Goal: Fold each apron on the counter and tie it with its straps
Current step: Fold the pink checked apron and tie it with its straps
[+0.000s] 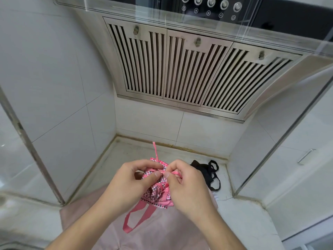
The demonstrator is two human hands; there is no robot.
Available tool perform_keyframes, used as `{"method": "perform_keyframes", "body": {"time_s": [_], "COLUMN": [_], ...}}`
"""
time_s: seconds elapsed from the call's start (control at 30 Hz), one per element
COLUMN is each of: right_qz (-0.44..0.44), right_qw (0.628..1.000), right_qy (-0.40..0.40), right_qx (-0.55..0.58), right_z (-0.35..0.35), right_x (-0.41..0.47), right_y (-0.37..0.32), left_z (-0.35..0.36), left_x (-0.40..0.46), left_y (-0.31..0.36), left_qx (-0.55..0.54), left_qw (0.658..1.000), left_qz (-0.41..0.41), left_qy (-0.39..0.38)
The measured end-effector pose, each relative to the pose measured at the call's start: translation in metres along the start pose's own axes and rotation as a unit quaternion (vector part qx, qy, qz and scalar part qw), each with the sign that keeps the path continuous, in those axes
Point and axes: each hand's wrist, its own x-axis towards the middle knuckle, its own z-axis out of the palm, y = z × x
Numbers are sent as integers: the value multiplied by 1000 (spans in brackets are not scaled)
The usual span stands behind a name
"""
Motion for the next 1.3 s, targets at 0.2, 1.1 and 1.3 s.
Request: {"method": "perform_keyframes", "body": {"time_s": [0.2,1.1,1.3], "right_qz": [1,245,353], "right_qw": [999,945,881], "right_qy": [-35,-215,-265], "right_qx": [-26,24,170], "right_z": [19,239,234], "right_x": [11,42,48], "right_y": [34,283,269], "left_z": [19,91,82], "left_x": [8,47,58], "left_y": [-44,-349,-339], "left_qx": [48,423,301], "left_qw": [997,905,943], "left_qz": [-28,-32,-126], "left_qy": [45,17,-60]}}
